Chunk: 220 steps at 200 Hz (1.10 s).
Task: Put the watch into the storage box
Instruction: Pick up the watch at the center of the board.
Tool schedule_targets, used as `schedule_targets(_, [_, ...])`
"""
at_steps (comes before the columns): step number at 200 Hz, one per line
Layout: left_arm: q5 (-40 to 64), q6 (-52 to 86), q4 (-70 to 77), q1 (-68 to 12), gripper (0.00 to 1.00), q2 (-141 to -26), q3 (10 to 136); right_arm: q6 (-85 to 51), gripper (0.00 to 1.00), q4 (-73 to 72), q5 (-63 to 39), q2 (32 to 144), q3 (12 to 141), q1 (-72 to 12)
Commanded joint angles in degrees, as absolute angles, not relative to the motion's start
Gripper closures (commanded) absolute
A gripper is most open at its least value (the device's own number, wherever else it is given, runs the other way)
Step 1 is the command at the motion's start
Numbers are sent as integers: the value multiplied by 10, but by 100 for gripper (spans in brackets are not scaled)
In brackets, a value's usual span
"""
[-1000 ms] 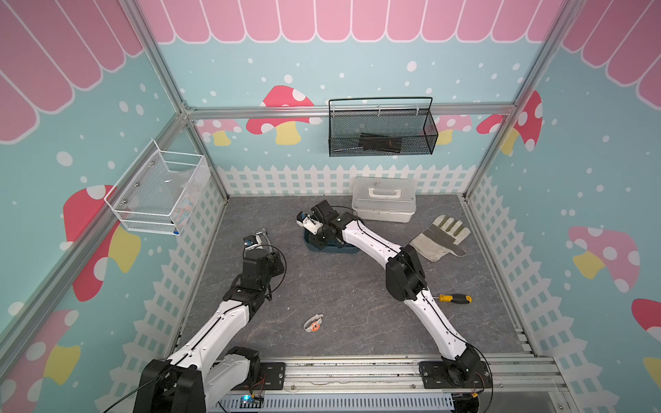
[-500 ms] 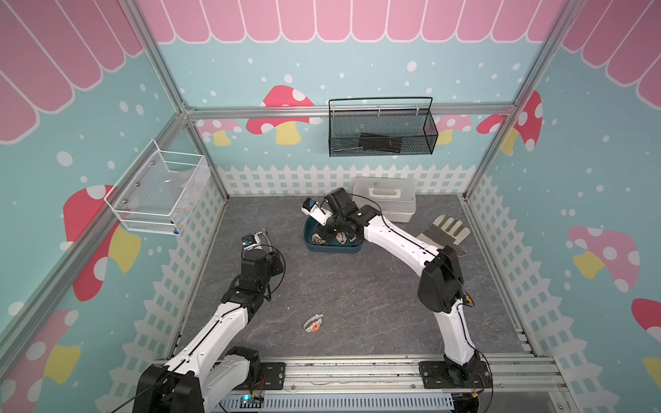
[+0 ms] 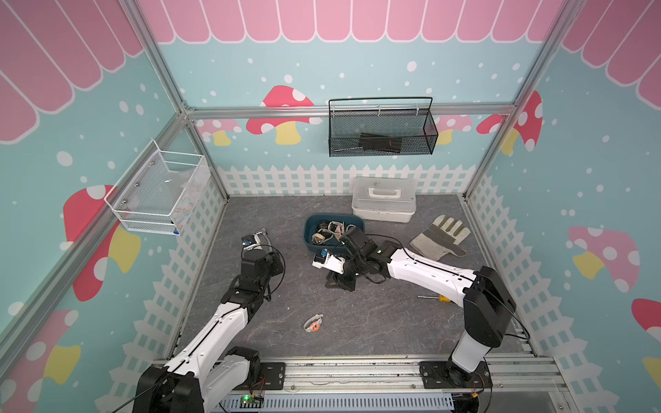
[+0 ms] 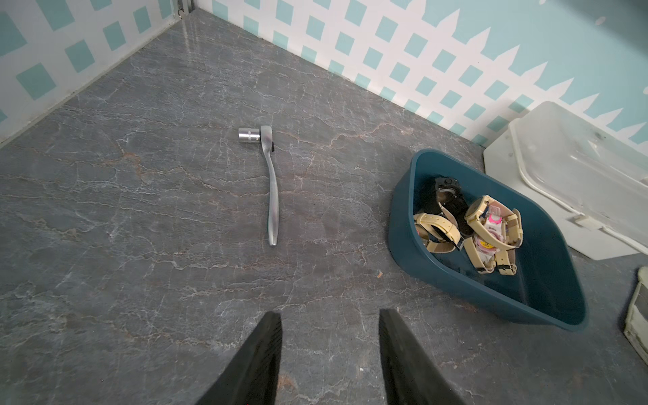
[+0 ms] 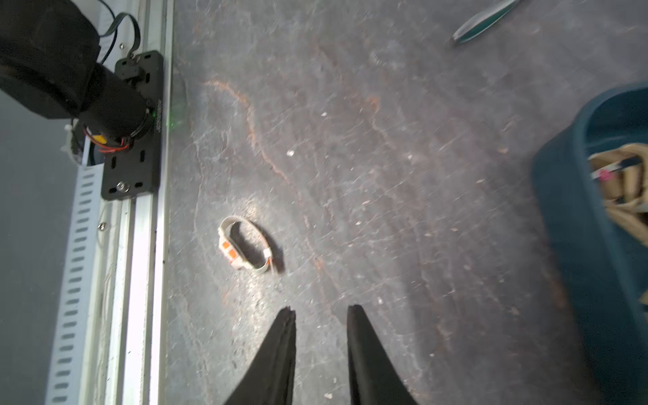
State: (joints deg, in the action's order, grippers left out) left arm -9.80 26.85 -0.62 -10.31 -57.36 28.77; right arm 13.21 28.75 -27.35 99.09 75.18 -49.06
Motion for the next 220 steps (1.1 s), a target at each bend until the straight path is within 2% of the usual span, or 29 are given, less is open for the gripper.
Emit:
schedule_targets(1, [-93, 273, -11, -106, 51, -569, 286, 129, 68, 283, -312, 996, 726, -524])
schedule_targets(39, [-90, 274, -10, -106, 51, -573, 286, 161, 65, 274, -300, 1035, 718, -584])
schedule_targets(104, [-96, 272, -9, -106, 52, -570, 282, 182, 61, 245, -279, 1102, 739, -623])
schedule_targets(220, [-90, 271, -4, -106, 52, -583, 288, 189, 62, 221, -234, 1138, 747, -639])
